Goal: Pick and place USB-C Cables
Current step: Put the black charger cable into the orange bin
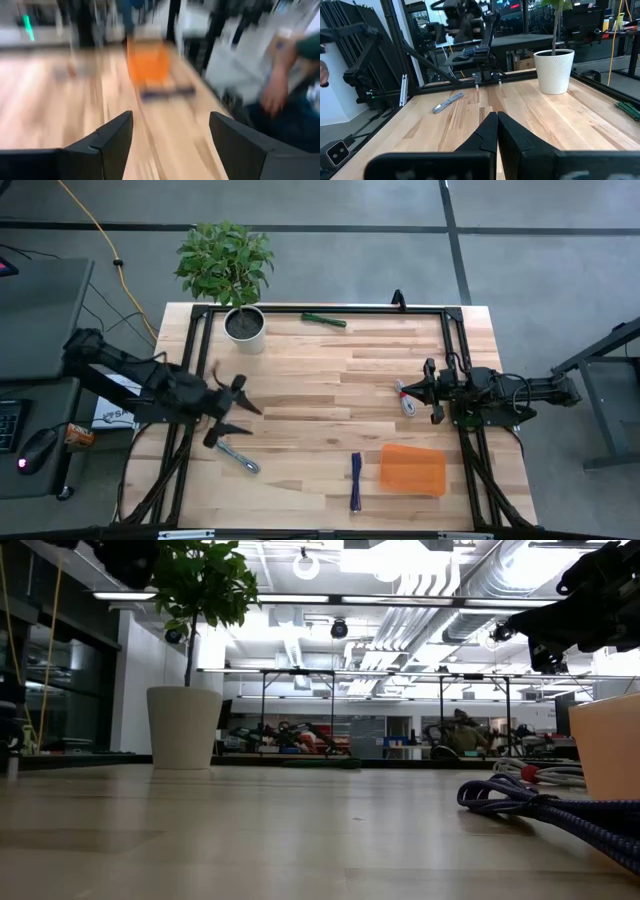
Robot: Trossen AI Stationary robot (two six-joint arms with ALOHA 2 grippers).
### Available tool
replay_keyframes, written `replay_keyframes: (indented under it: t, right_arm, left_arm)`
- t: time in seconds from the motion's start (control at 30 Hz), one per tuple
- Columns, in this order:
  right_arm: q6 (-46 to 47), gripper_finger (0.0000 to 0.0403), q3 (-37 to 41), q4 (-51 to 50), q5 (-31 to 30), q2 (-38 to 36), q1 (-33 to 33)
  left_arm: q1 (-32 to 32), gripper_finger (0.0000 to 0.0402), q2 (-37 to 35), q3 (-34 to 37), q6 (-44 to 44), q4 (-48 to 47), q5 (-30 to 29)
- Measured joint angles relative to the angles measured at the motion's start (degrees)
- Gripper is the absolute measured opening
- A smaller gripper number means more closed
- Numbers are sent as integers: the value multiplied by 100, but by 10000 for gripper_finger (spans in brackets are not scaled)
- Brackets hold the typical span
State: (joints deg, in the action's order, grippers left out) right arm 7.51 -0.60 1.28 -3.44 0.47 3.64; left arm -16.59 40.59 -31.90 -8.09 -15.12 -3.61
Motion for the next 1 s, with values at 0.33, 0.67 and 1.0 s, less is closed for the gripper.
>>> replay_keyframes:
  t: [0.33, 0.67, 1.0]
  right_arm:
    - [0, 0, 0, 0, 0, 0, -2]
    - [-2, 0, 1, 0, 1, 0, 0]
    - [-1, 0, 2, 0, 0, -1, -1]
  left_arm:
    - [-1417, 242, 1903, -536, -1740, -1253, -505]
    - [-2249, 241, 3626, -537, -2079, -1323, -757]
    - [-2301, 241, 4521, -564, -2362, -1616, -755]
